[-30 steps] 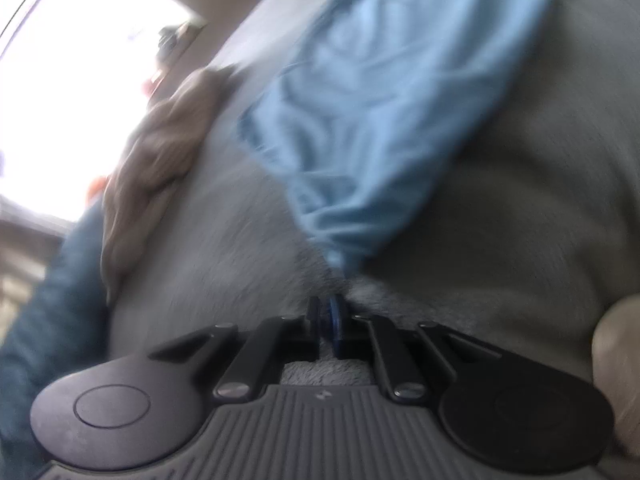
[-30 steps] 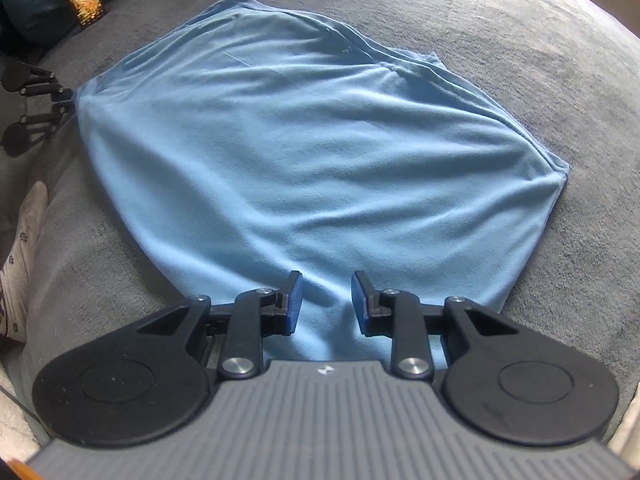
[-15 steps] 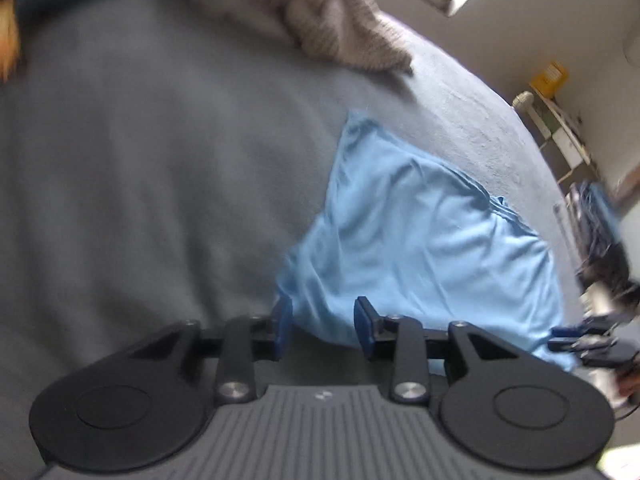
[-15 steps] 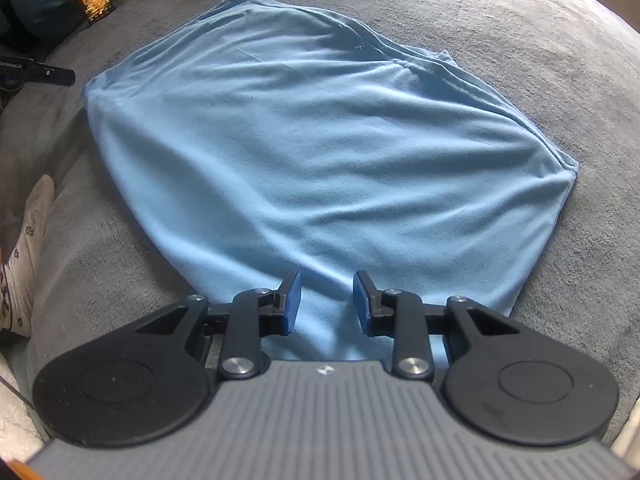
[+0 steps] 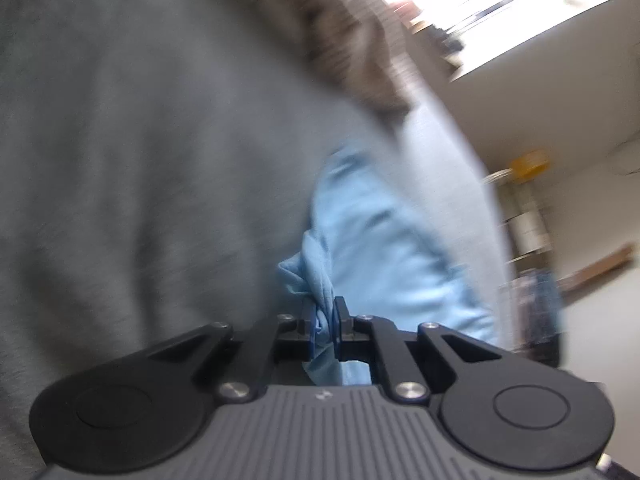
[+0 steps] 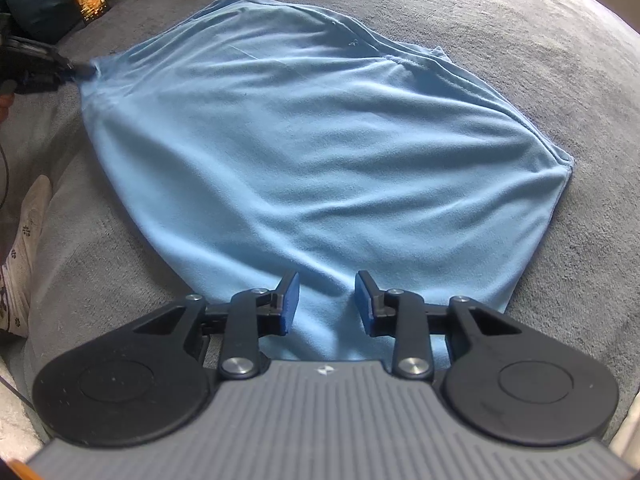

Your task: Fold clothes

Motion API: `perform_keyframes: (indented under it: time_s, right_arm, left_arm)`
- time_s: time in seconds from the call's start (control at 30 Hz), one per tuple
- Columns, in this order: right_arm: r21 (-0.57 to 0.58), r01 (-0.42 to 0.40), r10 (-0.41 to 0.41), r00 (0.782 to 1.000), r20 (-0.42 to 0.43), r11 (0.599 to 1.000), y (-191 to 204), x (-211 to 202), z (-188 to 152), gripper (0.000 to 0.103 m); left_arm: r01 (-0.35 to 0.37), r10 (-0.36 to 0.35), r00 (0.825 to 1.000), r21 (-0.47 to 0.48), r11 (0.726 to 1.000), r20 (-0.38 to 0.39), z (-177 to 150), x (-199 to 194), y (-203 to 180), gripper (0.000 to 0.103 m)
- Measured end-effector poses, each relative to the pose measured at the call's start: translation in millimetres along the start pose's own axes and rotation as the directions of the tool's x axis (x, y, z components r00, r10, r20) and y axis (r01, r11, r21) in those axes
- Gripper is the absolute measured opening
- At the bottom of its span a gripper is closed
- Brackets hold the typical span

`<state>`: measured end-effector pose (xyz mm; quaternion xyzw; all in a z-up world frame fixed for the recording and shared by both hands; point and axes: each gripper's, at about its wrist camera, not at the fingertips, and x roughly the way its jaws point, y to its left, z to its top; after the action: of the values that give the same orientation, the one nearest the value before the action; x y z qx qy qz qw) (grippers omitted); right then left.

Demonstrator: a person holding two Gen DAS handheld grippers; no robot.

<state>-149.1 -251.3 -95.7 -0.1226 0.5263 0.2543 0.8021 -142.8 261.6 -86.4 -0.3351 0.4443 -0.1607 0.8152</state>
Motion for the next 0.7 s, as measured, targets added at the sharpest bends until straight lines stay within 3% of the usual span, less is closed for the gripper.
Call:
perform_keyframes:
  time_s: [0.07, 0.17, 0.23, 0.3, 0.33, 0.37, 0.47, 0.57, 0.63, 0.7]
  right_arm:
    - [0.011, -0.001, 0.001, 1.000, -0.003, 1.000, -2.6, 1.6, -1.3, 0.031]
    - [0.034, 0.003, -0.002, 1.000, -0.010, 0.999, -6.9, 5.0, -3.3, 0.031]
    - [0.048, 0.006, -0.005, 1.000, -0.009, 0.999, -9.1, 5.0, -5.1, 0.031]
    - [0.059, 0.010, -0.010, 1.000, -0.002, 0.998, -10.7, 2.9, -7.2, 0.031]
    - [0.065, 0.012, -0.012, 1.000, 0.001, 0.998, -11.5, 1.8, -8.3, 0.031]
    - [0.075, 0.014, -0.015, 1.000, 0.003, 0.997, -13.3, 0.6, -10.0, 0.031]
    - [0.126, 0.016, -0.019, 1.000, 0.024, 0.992, -19.4, -5.2, -14.5, 0.031]
    - [0.166, 0.014, -0.025, 0.998, 0.065, 0.986, -24.0, -14.2, -17.8, 0.031]
    - [0.171, 0.006, -0.021, 0.996, 0.086, 0.985, -25.1, -19.2, -18.7, 0.031]
    - [0.183, 0.004, -0.020, 0.996, 0.086, 0.983, -26.5, -19.9, -20.2, 0.031]
  left_arm:
    - [-0.003, 0.003, 1.000, -0.004, 1.000, 0.022, -3.5, -5.0, 6.7, 0.009]
    - [-0.114, 0.113, 0.993, -0.014, 0.993, -0.042, -9.6, 8.4, 31.5, 0.013]
    - [-0.103, 0.101, 0.994, -0.058, 0.993, -0.048, -10.1, 8.5, 41.4, 0.016]
    - [-0.087, 0.084, 0.996, -0.087, 0.992, -0.037, -8.5, 5.1, 44.4, 0.030]
    - [-0.089, 0.087, 0.996, -0.082, 0.993, -0.027, -5.6, 2.2, 42.2, 0.042]
    - [-0.104, 0.103, 0.995, -0.065, 0.993, -0.009, -2.7, -0.8, 38.1, 0.049]
    - [-0.180, 0.174, 0.982, 0.080, 0.980, 0.080, 7.6, -15.4, 10.9, 0.050]
    - [-0.226, 0.191, 0.971, 0.281, 0.933, 0.147, 8.9, -19.4, -28.3, 0.050]
    - [-0.248, 0.201, 0.968, 0.436, 0.865, 0.151, -0.1, -10.1, -57.7, 0.051]
    - [-0.248, 0.222, 0.968, 0.581, 0.775, 0.116, -17.5, 9.5, -81.3, 0.052]
